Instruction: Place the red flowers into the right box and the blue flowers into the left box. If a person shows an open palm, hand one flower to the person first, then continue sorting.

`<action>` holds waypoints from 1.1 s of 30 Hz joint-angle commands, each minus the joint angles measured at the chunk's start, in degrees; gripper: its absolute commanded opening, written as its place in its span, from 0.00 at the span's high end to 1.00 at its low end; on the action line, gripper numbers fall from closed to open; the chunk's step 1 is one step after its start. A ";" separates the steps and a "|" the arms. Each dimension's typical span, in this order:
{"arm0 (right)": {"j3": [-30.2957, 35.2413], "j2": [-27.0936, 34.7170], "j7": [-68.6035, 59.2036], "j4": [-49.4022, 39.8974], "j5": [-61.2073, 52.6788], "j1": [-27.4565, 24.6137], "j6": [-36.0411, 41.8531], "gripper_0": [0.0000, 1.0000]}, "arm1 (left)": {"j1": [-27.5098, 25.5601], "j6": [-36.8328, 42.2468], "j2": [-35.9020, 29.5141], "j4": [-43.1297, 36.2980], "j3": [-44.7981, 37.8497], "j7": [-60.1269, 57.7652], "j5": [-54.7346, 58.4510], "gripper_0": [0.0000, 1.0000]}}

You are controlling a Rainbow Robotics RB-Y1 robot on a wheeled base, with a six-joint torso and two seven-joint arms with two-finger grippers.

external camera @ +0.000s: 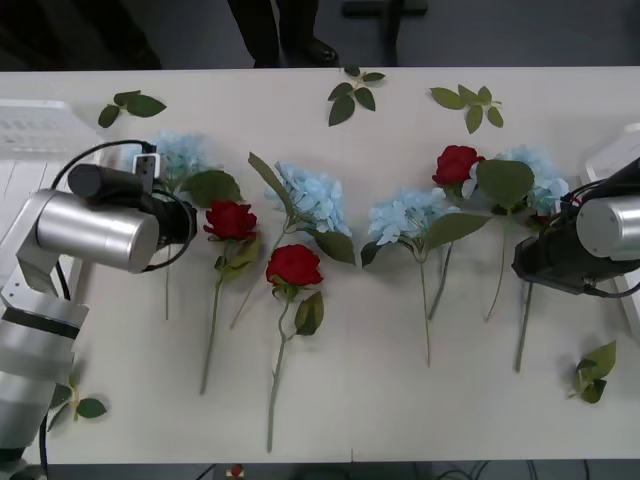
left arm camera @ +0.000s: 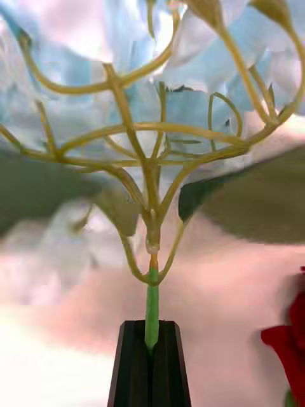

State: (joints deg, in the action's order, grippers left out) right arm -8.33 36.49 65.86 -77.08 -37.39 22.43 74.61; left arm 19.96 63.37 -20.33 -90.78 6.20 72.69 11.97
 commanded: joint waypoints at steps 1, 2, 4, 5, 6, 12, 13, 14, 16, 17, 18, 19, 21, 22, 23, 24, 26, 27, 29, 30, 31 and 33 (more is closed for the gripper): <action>0.95 3.85 -0.65 -5.53 -0.67 0.78 2.64 1.00 | 1.57 1.76 -2.52 -5.72 -2.07 2.63 0.33 1.00; 1.48 4.91 -0.65 -7.38 -0.84 0.78 4.14 1.00 | 1.92 1.67 -2.88 -6.16 -2.33 3.16 0.33 1.00; 2.97 6.14 -0.29 -10.37 -1.28 0.78 6.69 1.00 | 2.63 1.58 -3.49 -6.77 -3.21 4.92 0.33 1.00; 4.11 6.93 0.15 -12.48 -1.46 0.78 8.45 1.00 | 2.98 1.58 -4.02 -7.39 -4.09 5.88 0.25 1.00; 5.35 7.72 0.67 -14.32 -1.81 0.78 10.12 1.00 | 3.24 1.58 -4.55 -8.00 -5.23 6.67 0.33 1.00; 13.26 11.94 9.55 -19.42 -5.06 0.78 14.86 1.00 | 3.95 1.67 -9.12 -10.82 -12.44 8.61 1.56 1.00; 14.13 12.46 10.69 -19.42 -5.77 0.78 15.04 1.00 | 3.95 1.67 -9.91 -10.82 -13.32 8.70 2.36 1.00; 15.72 13.26 12.80 -19.42 -6.82 0.78 15.39 1.00 | 3.86 1.76 -11.31 -10.82 -14.99 8.87 3.94 1.00; 17.74 14.75 15.70 -19.42 -7.70 0.78 16.00 1.00 | 3.51 2.29 -13.51 -10.82 -17.72 9.14 5.96 1.00; 18.88 15.98 17.72 -19.33 -7.79 0.78 16.09 1.00 | 3.33 3.43 -14.74 -10.82 -19.91 9.40 7.19 1.00; 19.67 17.21 19.74 -19.16 -7.87 0.78 16.00 1.00 | 3.07 4.66 -15.88 -10.82 -22.20 9.66 8.33 1.00; 20.29 17.74 20.62 -19.07 -7.79 0.78 15.92 1.00 | 2.80 5.10 -16.32 -10.82 -23.08 10.10 8.95 1.00; 21.96 19.93 24.67 -17.40 -7.96 0.78 15.04 1.00 | 2.19 7.29 -18.52 -10.55 -26.59 12.48 11.23 1.00; 22.48 20.64 26.42 -16.26 -8.14 0.78 14.33 1.00 | 1.92 8.09 -19.22 -10.29 -27.91 13.35 12.02 1.00; 23.01 21.43 28.27 -14.50 -8.31 0.78 13.28 1.00 | 1.49 8.61 -19.84 -9.85 -29.14 14.32 12.81 1.00; 23.27 21.78 29.32 -13.36 -8.40 0.78 12.66 1.00 | 1.13 8.61 -20.10 -9.59 -29.76 14.85 13.25 1.00; 24.15 23.01 33.46 -8.79 -8.93 0.87 9.41 1.00 | -0.80 7.47 -21.07 -8.09 -31.43 16.69 14.92 1.00; 24.33 23.36 34.33 -7.64 -9.02 0.87 8.62 1.00 | -1.42 6.77 -21.42 -7.56 -31.60 17.13 15.10 1.00; 24.42 24.51 38.20 -2.81 -9.46 1.39 5.63 1.00 | -3.79 3.25 -22.48 -5.37 -31.87 18.63 15.36 1.00; 24.42 24.68 39.08 -1.58 -9.54 1.66 5.19 1.00 | -4.32 2.29 -22.56 -4.75 -31.78 18.63 15.54 1.00; 24.42 24.86 40.93 0.79 -9.72 2.45 4.67 1.00 | -5.19 0.18 -22.74 -3.35 -31.69 18.80 15.63 1.00; 24.15 24.86 43.12 4.49 -9.90 3.77 4.05 1.00 | -6.42 -2.64 -22.74 -1.41 -31.51 19.15 15.80 1.00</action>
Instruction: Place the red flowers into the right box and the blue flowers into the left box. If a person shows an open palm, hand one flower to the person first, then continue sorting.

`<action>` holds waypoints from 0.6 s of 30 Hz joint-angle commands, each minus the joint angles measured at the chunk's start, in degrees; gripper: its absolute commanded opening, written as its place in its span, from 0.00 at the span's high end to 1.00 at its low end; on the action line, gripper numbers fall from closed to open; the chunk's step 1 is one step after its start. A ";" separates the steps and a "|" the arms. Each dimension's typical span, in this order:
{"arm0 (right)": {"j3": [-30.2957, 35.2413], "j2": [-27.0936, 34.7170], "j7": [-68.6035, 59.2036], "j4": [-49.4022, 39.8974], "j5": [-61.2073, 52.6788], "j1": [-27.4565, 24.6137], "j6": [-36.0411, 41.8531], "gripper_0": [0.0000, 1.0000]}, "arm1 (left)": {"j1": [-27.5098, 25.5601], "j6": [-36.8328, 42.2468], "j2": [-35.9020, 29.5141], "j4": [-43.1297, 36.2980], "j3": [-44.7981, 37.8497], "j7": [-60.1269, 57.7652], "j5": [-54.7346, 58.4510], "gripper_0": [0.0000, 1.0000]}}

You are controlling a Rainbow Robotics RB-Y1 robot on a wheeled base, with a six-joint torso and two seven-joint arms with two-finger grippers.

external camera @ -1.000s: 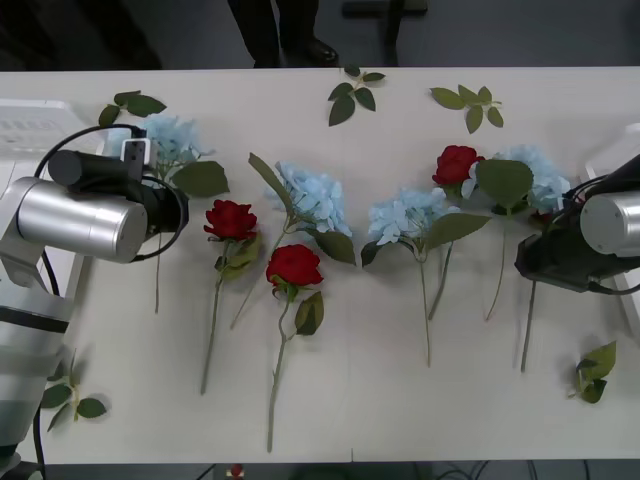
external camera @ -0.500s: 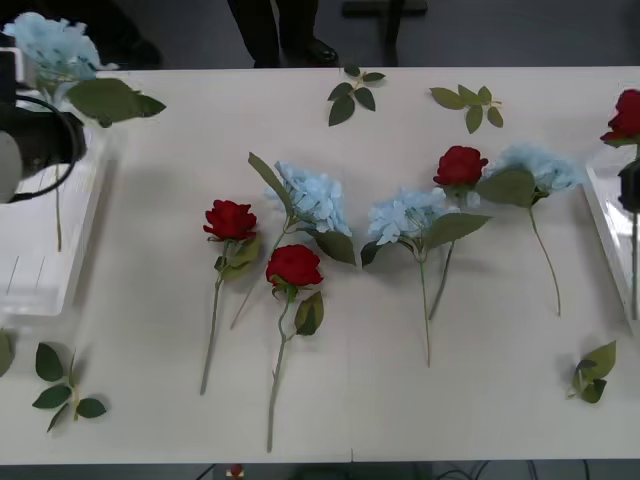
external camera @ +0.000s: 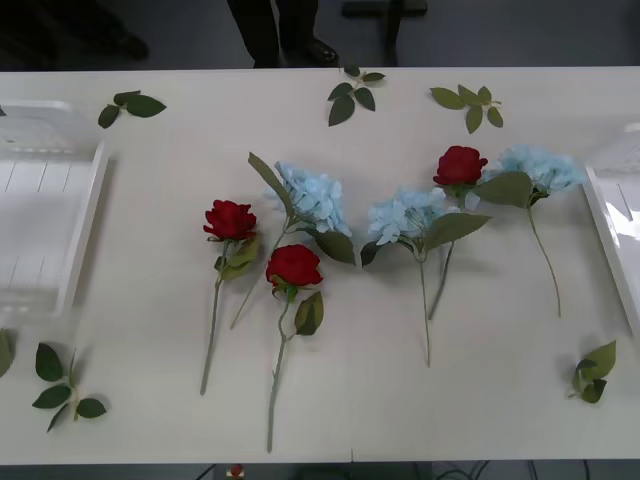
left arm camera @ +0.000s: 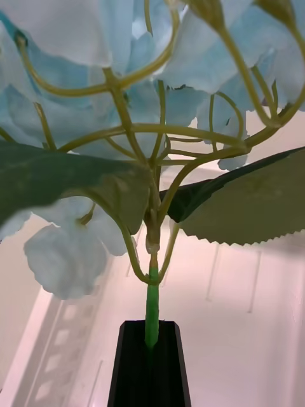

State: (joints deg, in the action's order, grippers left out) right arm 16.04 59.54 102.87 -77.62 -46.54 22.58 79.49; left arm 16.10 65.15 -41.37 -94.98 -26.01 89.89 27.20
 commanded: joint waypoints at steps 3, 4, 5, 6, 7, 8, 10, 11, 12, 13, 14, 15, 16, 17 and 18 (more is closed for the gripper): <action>-2.16 1.72 8.84 10.65 -1.01 5.11 -2.58 1.00 | -3.71 -7.94 -1.70 5.42 1.31 2.31 0.48 1.00; -3.65 1.72 9.37 12.41 -1.10 5.46 -3.55 1.00 | -4.06 -9.26 -1.61 6.38 1.57 2.48 0.40 1.00; -5.23 1.46 9.46 13.64 -1.27 5.72 -4.69 1.00 | -4.24 -10.31 -1.70 7.53 1.93 2.57 0.40 1.00; -6.11 1.37 9.46 14.16 -1.36 5.90 -5.22 1.00 | -4.32 -10.75 -1.70 7.97 2.01 2.66 0.40 1.00; -7.87 1.11 9.10 14.95 -1.45 5.99 -6.54 1.00 | -4.32 -11.63 -1.61 8.85 2.19 2.75 0.31 1.00; -9.72 0.76 8.93 15.48 -1.54 5.99 -8.38 1.00 | -4.32 -12.51 -1.61 9.55 2.45 2.75 0.31 1.00; -12.79 -0.03 8.49 16.36 -1.62 5.99 -12.51 1.00 | -4.32 -13.12 -1.61 10.43 2.80 2.66 0.22 1.00; -13.76 -0.30 8.40 16.80 -1.62 5.99 -13.66 1.00 | -4.32 -13.30 -1.61 10.60 2.98 2.57 0.22 1.00; -15.17 -0.82 8.22 17.85 -1.62 5.99 -16.21 1.00 | -4.32 -13.65 -1.61 10.96 3.24 2.48 0.13 1.00; -16.13 -1.18 8.22 18.73 -1.71 6.07 -17.79 1.00 | -4.32 -13.83 -1.61 11.22 3.33 2.48 0.13 1.00; -16.84 -1.62 8.22 19.52 -1.80 6.07 -19.28 1.00 | -4.32 -13.91 -1.61 11.39 3.60 2.31 0.13 1.00; -17.63 -1.88 8.22 20.58 -1.80 6.07 -21.13 1.00 | -4.32 -14.00 -1.61 11.48 3.68 2.31 0.13 1.00; -18.15 -2.32 8.31 21.63 -1.80 6.07 -22.45 1.00 | -4.32 -14.00 -1.61 11.48 3.77 2.31 0.13 1.00; -18.24 -2.67 8.40 22.43 -1.89 6.07 -23.15 1.00 | -4.32 -14.00 -1.61 11.48 3.95 2.31 0.13 1.00; -18.15 -3.02 8.49 23.48 -1.89 6.07 -23.94 1.00 | -4.32 -14.00 -1.61 11.48 4.21 2.31 0.13 1.00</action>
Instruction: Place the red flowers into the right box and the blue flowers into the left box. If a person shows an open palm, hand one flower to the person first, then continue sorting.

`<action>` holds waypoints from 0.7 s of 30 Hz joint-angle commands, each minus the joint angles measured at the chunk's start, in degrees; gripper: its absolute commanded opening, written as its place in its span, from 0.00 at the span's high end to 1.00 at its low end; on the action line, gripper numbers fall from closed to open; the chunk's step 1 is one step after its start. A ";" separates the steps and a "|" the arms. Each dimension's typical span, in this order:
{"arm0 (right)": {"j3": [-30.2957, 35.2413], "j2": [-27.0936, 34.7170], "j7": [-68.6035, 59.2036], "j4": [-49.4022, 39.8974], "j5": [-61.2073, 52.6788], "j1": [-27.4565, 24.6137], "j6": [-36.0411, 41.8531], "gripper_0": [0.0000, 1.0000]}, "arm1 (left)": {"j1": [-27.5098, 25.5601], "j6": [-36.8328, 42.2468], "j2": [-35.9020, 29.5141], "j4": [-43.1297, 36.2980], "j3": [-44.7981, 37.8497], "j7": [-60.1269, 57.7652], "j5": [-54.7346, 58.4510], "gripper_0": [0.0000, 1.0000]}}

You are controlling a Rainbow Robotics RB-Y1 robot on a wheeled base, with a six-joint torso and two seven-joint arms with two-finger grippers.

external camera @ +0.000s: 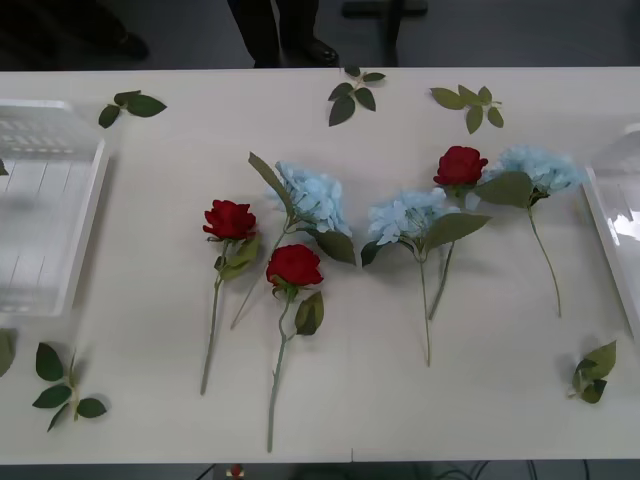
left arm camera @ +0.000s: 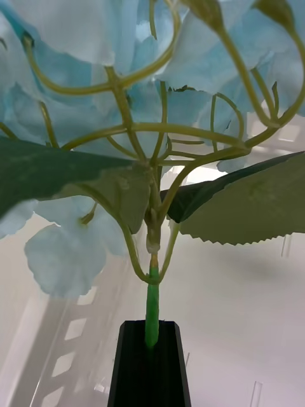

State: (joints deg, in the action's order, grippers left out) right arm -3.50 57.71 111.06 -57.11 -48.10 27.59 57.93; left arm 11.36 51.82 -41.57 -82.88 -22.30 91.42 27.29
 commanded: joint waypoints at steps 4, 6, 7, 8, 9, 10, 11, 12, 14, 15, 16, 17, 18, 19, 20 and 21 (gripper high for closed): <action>1.30 -1.81 0.47 4.99 -0.33 1.07 -3.88 0.98 | 0.42 -0.67 -1.41 -0.70 1.03 0.78 -0.05 1.00; 1.39 -1.90 0.38 5.08 -0.42 1.07 -3.88 0.85 | 0.42 -0.67 -1.41 -0.70 1.20 0.78 -0.05 0.99; 1.39 -1.90 0.38 4.99 -0.51 1.07 -3.88 0.61 | 0.42 -0.67 -1.41 -0.70 1.29 0.78 -0.05 0.96; 1.30 -1.98 0.38 4.99 -0.59 1.07 -3.88 0.34 | 0.42 -0.67 -1.41 -0.70 1.29 0.78 -0.05 0.93; 1.39 -1.90 0.47 4.99 -0.77 1.07 -3.88 0.13 | 0.42 -0.67 -1.41 -0.70 1.29 0.78 -0.13 0.90; 1.39 -1.90 0.56 4.90 -0.94 1.07 -3.79 0.07 | 0.42 -0.67 -1.41 -0.70 1.29 0.86 -0.05 0.87; 1.30 -1.90 0.56 4.55 -1.21 1.07 -3.70 0.01 | 0.42 -0.67 -1.41 -0.70 1.38 0.86 -0.13 0.87; 1.48 -1.90 0.65 4.03 -1.38 1.07 -3.26 0.00 | 0.33 -0.67 -1.41 -0.70 1.38 0.86 -0.05 0.87; 2.62 -1.63 0.65 1.92 -1.82 1.07 -0.54 0.00 | 0.42 -0.67 -1.41 -0.70 1.55 0.86 -0.13 0.86; 3.59 -1.37 0.65 0.51 -1.82 1.07 1.49 0.00 | 0.33 -0.67 -1.41 -0.70 1.64 0.78 -0.13 0.83; 4.64 -1.19 0.65 -1.16 -2.00 1.07 3.77 0.00 | 0.33 -0.67 -1.41 -0.62 1.73 0.78 -0.05 0.77; 6.14 -0.75 0.56 -3.80 -2.09 1.07 7.20 0.00 | 0.33 -0.41 -1.41 -0.70 1.73 0.69 0.04 0.70; 7.02 -0.58 0.65 -5.20 -2.18 1.07 9.22 0.00 | 0.33 -0.15 -1.41 -0.70 1.73 0.69 0.13 0.66; 8.77 -0.31 0.47 -7.93 -2.26 1.07 12.91 0.00 | 0.42 0.03 -1.41 -0.70 1.73 0.69 0.31 0.55; 10.27 -0.40 0.38 -10.74 -2.35 1.07 16.52 0.00 | 0.33 0.21 -1.41 -0.79 1.73 0.69 0.74 0.45; 11.41 -0.40 0.12 -13.46 -2.53 1.07 19.94 0.00 | 0.42 0.47 -1.41 -1.23 1.82 0.69 1.10 0.38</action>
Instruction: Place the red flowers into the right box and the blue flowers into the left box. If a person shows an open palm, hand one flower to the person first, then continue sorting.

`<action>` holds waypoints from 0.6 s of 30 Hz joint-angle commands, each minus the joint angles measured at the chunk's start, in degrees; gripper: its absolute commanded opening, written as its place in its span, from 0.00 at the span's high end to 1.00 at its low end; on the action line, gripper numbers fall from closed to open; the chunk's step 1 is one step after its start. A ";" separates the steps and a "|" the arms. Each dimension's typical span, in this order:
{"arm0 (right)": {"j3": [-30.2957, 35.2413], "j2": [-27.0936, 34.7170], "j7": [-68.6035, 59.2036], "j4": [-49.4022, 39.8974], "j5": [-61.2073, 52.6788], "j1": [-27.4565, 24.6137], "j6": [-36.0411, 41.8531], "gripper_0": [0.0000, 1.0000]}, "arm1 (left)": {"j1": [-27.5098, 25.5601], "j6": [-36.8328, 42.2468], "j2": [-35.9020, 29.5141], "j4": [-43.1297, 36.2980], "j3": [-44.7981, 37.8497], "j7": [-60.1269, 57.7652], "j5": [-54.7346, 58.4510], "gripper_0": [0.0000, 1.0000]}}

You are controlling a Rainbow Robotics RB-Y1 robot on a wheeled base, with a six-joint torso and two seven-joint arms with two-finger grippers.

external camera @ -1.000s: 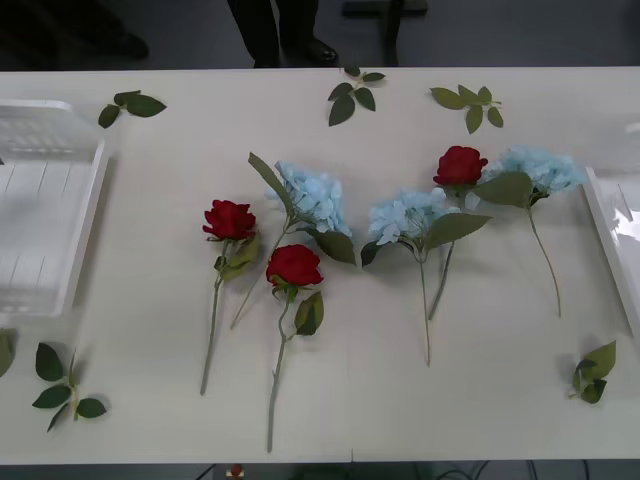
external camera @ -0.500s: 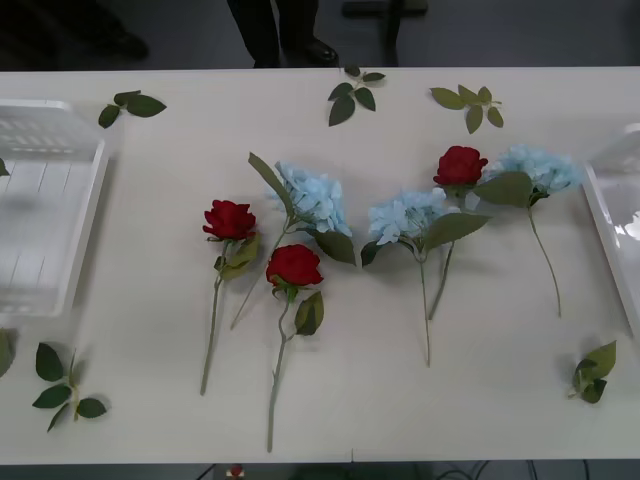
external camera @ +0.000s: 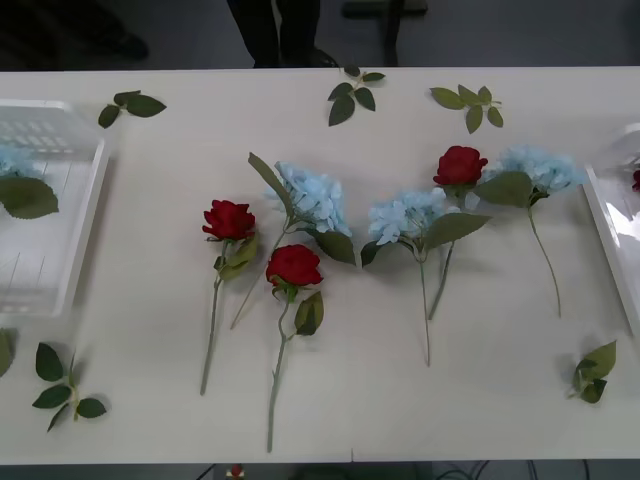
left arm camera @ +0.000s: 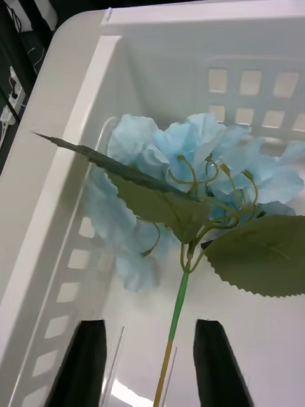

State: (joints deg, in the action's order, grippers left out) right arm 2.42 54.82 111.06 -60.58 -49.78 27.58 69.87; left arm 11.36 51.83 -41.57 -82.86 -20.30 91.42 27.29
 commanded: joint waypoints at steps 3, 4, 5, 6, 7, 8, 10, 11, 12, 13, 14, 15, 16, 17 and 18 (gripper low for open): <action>6.46 1.60 -0.76 -14.31 -2.34 1.07 13.62 0.00 | 0.59 2.92 -1.41 -3.18 -0.44 0.78 1.71 0.23; 6.55 0.73 -2.34 -15.63 -3.57 1.07 15.38 0.00 | 0.68 4.68 -1.41 -4.76 -0.97 0.87 1.97 0.17; 6.46 -0.42 -3.84 -16.50 -4.63 0.99 16.79 0.00 | 0.85 6.79 -1.41 -6.70 -1.50 0.87 2.33 0.13; 6.46 -1.47 -4.89 -16.94 -5.68 0.99 17.58 0.00 | 1.03 8.90 -1.41 -8.28 -1.85 0.87 2.59 0.10; 6.37 -2.53 -5.68 -17.03 -6.29 0.99 17.93 0.00 | 1.29 10.48 -1.41 -9.69 -2.20 0.87 2.77 0.07; 6.20 -3.85 -6.47 -17.12 -6.73 0.99 17.84 0.00 | 1.65 12.59 -1.41 -11.44 -2.46 0.87 3.38 0.05; 5.49 -5.87 -6.74 -17.21 -6.56 0.99 17.23 0.00 | 2.00 14.87 -1.41 -13.47 -2.81 0.78 5.67 0.00; 4.44 -6.92 -6.91 -17.12 -6.12 0.99 16.44 0.00 | 2.09 15.67 -1.41 -14.43 -2.81 0.69 7.25 0.00; 3.91 -7.45 -7.09 -17.21 -5.68 0.99 15.82 0.00 | 2.09 15.93 -1.41 -14.96 -2.81 0.60 8.04 0.00; 2.59 -8.33 -7.35 -17.12 -4.63 0.99 14.86 0.00 | 2.17 16.46 -0.70 -16.01 -2.81 0.34 9.71 0.00; 1.71 -8.85 -8.06 -17.12 -3.92 0.99 14.15 0.00 | 2.26 16.54 -0.18 -16.72 -2.73 0.25 10.76 0.00; 0.48 -9.65 -9.55 -17.12 -2.96 0.99 13.19 0.00 | 2.26 16.54 0.70 -17.25 -2.55 0.07 12.52 0.00; -0.92 -10.35 -10.87 -17.12 -1.81 0.99 12.22 0.00 | 2.44 16.54 1.49 -17.86 -2.11 -0.10 14.02 0.00; -1.36 -10.70 -11.40 -17.12 -1.29 0.99 11.78 0.00 | 2.52 16.54 1.93 -18.12 -1.76 -0.19 14.72 0.00; -2.50 -11.40 -12.45 -17.12 -0.14 0.99 10.90 0.00 | 2.70 16.63 3.07 -18.83 -1.14 -0.54 15.77 0.00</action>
State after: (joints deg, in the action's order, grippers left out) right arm 1.65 43.92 103.44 -77.09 -51.57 27.59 81.85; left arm 12.08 68.33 -40.24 -99.09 -22.49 91.41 41.49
